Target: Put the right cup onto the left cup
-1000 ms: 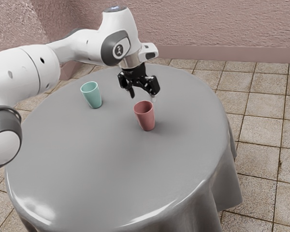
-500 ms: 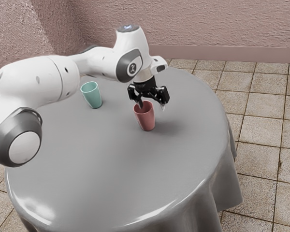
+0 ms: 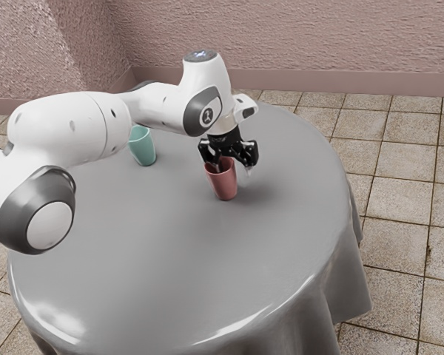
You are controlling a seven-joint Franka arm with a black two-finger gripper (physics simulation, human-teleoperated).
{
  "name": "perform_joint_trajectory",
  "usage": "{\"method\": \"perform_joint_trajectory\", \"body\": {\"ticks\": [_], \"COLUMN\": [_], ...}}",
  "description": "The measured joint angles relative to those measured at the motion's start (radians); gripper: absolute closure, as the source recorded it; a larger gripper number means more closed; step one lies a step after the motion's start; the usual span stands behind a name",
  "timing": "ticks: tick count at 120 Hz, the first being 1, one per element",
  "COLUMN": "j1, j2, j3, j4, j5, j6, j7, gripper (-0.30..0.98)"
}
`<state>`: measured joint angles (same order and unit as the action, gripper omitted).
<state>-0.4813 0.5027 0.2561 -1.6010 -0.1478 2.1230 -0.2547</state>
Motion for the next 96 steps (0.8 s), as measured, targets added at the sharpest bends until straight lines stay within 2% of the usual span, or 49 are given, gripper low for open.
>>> {"method": "perform_joint_trajectory", "body": {"ticks": [16, 33, 57, 96], "j1": [0.001, -0.001, -0.002, -0.002], "j2": [-0.001, -0.001, -0.003, -0.013], "j3": [0.001, 0.003, 0.008, 0.011], "j4": [-0.001, -0.005, -0.008, -0.012], "j5": [-0.001, -0.002, -0.002, 0.005], "j6": [0.004, 0.006, 0.004, -0.004], "j7": [-0.012, -0.022, -0.033, -0.049], "gripper": [0.5, 0.66, 0.75, 0.78]}}
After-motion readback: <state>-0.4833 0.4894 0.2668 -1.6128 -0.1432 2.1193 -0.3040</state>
